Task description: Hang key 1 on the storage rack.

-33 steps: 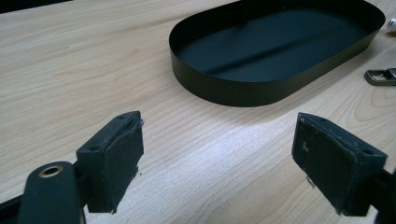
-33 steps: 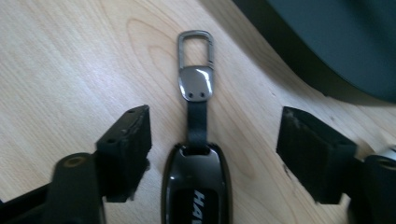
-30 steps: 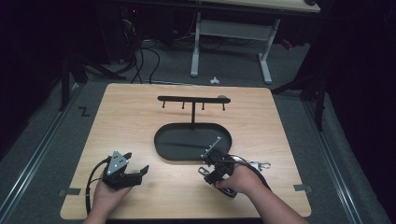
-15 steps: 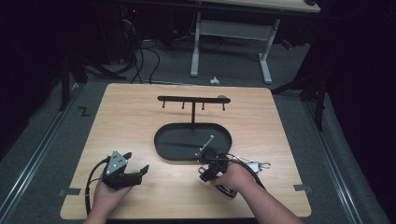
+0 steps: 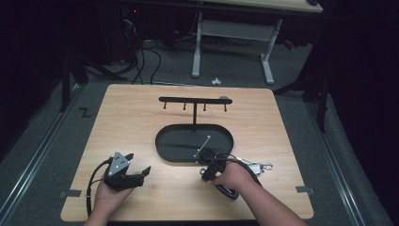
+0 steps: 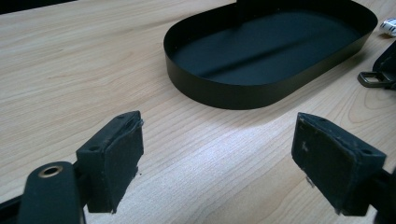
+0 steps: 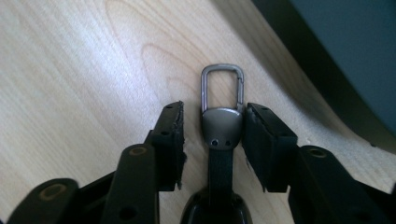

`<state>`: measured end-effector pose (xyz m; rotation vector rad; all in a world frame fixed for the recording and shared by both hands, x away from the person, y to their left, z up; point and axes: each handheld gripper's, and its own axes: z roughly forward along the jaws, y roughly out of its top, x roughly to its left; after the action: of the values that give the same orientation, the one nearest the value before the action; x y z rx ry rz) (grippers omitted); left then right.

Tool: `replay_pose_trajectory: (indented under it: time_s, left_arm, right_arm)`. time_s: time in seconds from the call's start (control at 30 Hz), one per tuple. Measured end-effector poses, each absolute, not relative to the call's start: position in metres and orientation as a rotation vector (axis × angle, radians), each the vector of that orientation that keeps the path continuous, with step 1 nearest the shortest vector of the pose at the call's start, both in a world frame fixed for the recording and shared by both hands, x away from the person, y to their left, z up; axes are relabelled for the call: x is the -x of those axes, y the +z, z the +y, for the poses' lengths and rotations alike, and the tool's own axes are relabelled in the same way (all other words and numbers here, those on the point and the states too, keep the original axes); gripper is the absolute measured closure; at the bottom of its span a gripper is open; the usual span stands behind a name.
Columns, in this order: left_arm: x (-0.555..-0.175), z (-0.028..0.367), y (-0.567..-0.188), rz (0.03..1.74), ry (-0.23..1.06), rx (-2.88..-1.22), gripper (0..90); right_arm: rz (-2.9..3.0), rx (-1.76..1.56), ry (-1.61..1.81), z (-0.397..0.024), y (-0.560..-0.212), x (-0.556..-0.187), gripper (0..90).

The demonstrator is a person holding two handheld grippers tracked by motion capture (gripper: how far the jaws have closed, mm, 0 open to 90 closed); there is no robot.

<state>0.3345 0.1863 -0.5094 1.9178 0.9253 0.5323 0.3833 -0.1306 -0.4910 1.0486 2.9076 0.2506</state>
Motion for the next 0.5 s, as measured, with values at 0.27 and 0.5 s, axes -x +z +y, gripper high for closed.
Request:
replay_pose_trajectory:
  time_s: [0.27, 0.5]
  left_arm:
    - [-0.3343, 0.1861, -0.5093, 0.924, 0.527, -1.923, 17.4]
    - [-0.3337, 0.1860, -0.5093, 0.926, 0.535, -1.923, 17.6]
  right_arm:
    - [2.908, -0.998, 0.175, -0.1231, -0.4904, -0.3839, 64.7]
    - [2.900, -0.997, 0.199, -0.1231, -0.4904, -0.3843, 68.0]
